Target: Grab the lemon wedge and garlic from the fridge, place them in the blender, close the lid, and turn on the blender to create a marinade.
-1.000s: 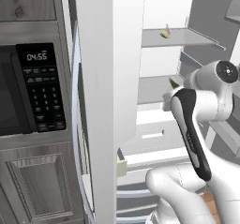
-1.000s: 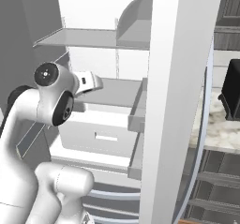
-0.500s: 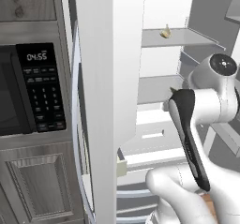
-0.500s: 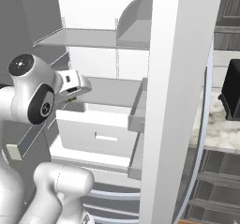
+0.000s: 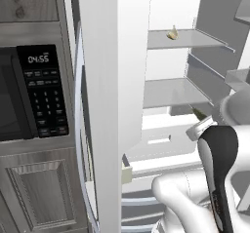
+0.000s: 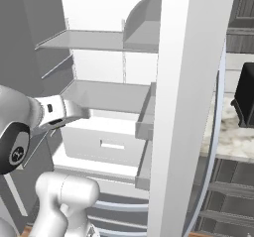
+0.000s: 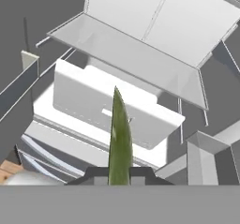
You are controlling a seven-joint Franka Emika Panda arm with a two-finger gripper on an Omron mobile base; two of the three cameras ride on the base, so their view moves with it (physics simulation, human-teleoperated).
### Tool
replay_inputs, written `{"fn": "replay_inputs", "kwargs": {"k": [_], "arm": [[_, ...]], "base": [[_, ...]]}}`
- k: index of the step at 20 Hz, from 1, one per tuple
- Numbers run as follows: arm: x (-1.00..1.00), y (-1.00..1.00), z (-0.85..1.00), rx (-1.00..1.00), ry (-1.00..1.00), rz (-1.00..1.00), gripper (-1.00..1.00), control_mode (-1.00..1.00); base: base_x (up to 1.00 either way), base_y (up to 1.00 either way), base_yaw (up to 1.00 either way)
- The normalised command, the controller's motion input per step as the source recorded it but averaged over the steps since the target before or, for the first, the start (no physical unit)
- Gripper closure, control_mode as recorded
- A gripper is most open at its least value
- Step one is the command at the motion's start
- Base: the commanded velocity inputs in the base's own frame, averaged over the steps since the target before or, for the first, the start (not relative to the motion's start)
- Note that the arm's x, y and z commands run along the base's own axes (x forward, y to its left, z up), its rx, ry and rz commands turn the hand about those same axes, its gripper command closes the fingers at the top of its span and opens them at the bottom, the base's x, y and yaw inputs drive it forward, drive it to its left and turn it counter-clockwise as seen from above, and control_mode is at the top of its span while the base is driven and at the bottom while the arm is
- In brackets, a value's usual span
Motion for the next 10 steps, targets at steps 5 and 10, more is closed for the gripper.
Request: {"fn": "replay_inputs", "kwargs": {"k": [5, 10], "arm": [[0.2, -0.01, 0.06, 0.01, 0.0, -0.01, 1.0, -1.0], [0.23, -0.05, 0.0, 0.0, 0.0, 0.0, 1.0, -1.0]], "base": [[0.0, 0.0, 0.0], [0.0, 0.0, 0.0]]}}
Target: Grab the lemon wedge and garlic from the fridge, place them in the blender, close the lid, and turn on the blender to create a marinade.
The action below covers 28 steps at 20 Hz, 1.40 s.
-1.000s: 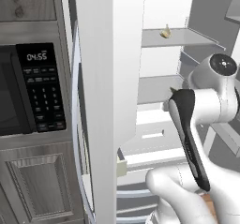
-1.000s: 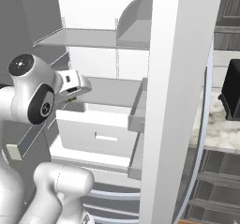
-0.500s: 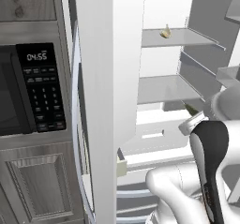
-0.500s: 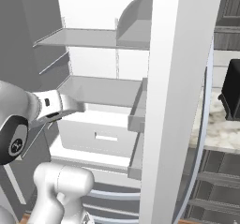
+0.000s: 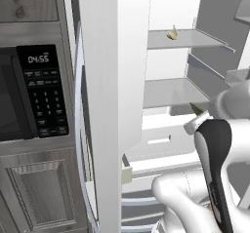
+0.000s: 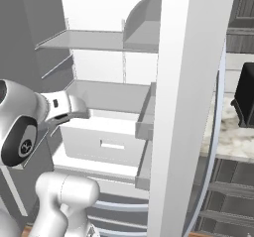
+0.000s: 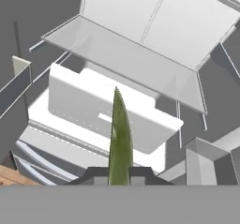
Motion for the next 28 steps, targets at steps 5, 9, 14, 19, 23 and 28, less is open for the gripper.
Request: {"fn": "replay_inputs", "kwargs": {"k": [5, 9, 14, 19, 23, 28], "arm": [[0.1, 0.0, 0.0, 0.0, 0.0, 0.0, 1.0, -1.0], [0.01, 0.0, 0.0, 0.0, 0.0, 0.0, 1.0, -1.0], [-0.08, -0.01, -0.01, 0.0, 0.0, 0.0, 1.0, 1.0], [0.0, 0.0, 0.0, 0.0, 0.0, 0.0, 1.0, 1.0], [0.0, 0.0, 0.0, 0.0, 0.0, 0.0, 1.0, 1.0], [0.0, 0.0, 0.0, 0.0, 0.0, 0.0, 1.0, 1.0]], "base": [[0.0, 0.0, 0.0], [0.0, 0.0, 0.0], [-0.27, -0.05, 0.0], [-0.97, -0.13, -0.02], [-0.99, -0.3, -0.2], [-0.54, -0.58, -0.51]]}}
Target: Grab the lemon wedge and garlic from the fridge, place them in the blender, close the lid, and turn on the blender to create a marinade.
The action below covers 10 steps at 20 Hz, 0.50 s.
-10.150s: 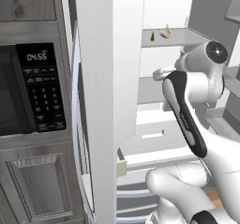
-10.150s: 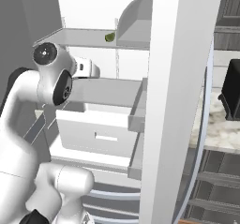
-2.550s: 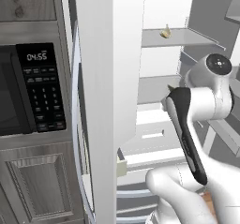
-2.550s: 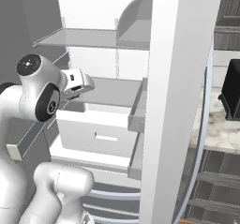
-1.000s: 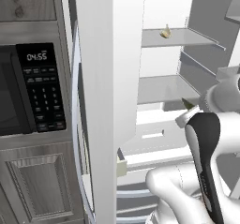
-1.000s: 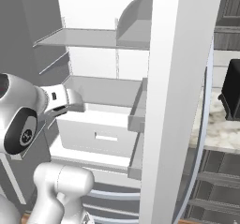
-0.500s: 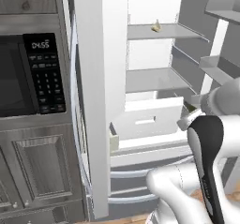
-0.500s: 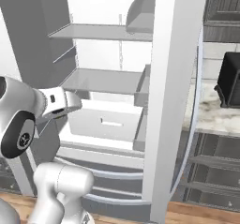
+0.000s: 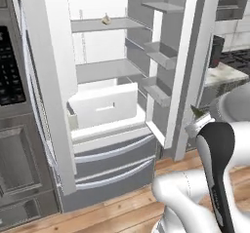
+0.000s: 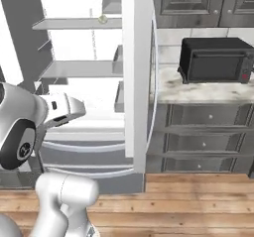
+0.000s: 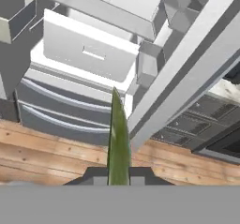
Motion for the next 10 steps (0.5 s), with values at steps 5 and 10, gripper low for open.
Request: {"fn": "replay_inputs", "kwargs": {"k": [5, 10], "arm": [[0.0, 0.0, 0.0, 0.0, 0.0, 0.0, 1.0, 1.0], [0.0, 0.0, 0.0, 0.0, 0.0, 0.0, 1.0, 1.0]], "base": [[-0.01, -0.55, -0.63], [0.19, -0.64, -0.57]]}}
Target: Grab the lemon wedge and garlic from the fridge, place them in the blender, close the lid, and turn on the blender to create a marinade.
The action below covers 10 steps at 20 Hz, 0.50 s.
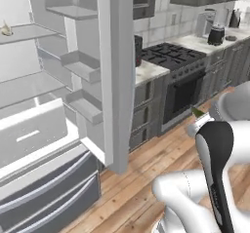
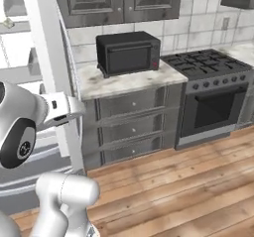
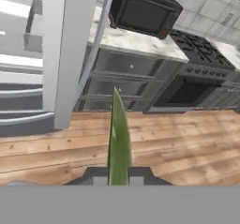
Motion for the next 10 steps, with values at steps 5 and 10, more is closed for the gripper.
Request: {"fn": "replay_inputs", "kwargs": {"k": [5, 10], "arm": [[0.0, 0.0, 0.0, 0.0, 0.0, 0.0, 1.0, 1.0], [0.0, 0.0, 0.0, 0.0, 0.0, 0.0, 1.0, 1.0]], "base": [[0.45, -0.73, -0.46], [0.82, -0.8, -0.27]]}}
